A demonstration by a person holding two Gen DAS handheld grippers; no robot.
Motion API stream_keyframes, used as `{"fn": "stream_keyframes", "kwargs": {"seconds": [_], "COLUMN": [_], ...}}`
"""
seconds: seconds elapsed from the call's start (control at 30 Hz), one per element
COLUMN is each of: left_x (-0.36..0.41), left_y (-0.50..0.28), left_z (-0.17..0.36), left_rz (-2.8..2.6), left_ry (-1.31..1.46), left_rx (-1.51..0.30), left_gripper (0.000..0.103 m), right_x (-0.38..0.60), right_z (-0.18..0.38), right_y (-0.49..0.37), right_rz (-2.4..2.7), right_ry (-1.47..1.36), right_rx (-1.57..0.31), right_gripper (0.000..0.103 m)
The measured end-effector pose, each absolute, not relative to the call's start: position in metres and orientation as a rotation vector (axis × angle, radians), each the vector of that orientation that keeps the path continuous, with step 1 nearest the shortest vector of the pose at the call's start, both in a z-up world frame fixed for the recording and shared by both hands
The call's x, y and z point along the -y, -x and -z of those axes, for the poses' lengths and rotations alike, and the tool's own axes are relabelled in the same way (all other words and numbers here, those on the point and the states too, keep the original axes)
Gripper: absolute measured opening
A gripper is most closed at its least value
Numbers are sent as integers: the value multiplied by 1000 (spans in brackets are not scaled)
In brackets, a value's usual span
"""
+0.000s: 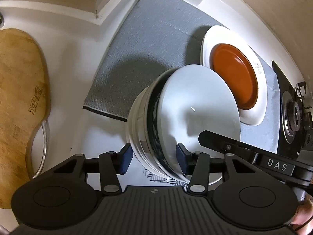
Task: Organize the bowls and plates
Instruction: 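Lower the bowl stack onto the brown plate with both grippers, then open both grippers and pull them back from the bowls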
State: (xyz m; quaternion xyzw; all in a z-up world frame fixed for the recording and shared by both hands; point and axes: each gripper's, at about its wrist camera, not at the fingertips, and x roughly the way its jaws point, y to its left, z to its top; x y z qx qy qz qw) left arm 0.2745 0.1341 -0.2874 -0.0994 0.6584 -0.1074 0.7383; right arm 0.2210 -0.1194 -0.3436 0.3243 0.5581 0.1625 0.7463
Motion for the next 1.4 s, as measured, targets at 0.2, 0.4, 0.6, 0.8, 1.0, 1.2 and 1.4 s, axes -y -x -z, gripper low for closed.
{"fn": "stream_keyframes", "kwargs": {"seconds": [0.2,0.4,0.6,0.8,1.0,1.2,1.4], "left_x": [-122,-99,-76,-37,-2,18,24], "left_y": [-279,-295,-308,-333,-355,-364,-359], "left_z": [265,243,225,208,221,258,279], "left_rz": [267,315,359,412,472,481,461], "left_ry": [196,171,153,93,41,62,45], "left_rx": [-1396,-1347,-1319,-1270,-1261,-1301,-1311], "left_gripper": [51,51,51,51,52,51,52], "right_x": [134,156,178,212,242,254,257], "right_z": [322,299,278,266,280,310,332], "right_y": [-224,-233,-242,-257,-271,-277,-273], "right_rz": [-348,-319,-296,-246,-200,-155,-146], "right_ry": [-710,-720,-708,-713,-746,-729,-723], "right_rx": [-1161,-1099,-1043,-976,-948,-973,-995], "right_gripper": [44,44,45,45,45,45,45]}}
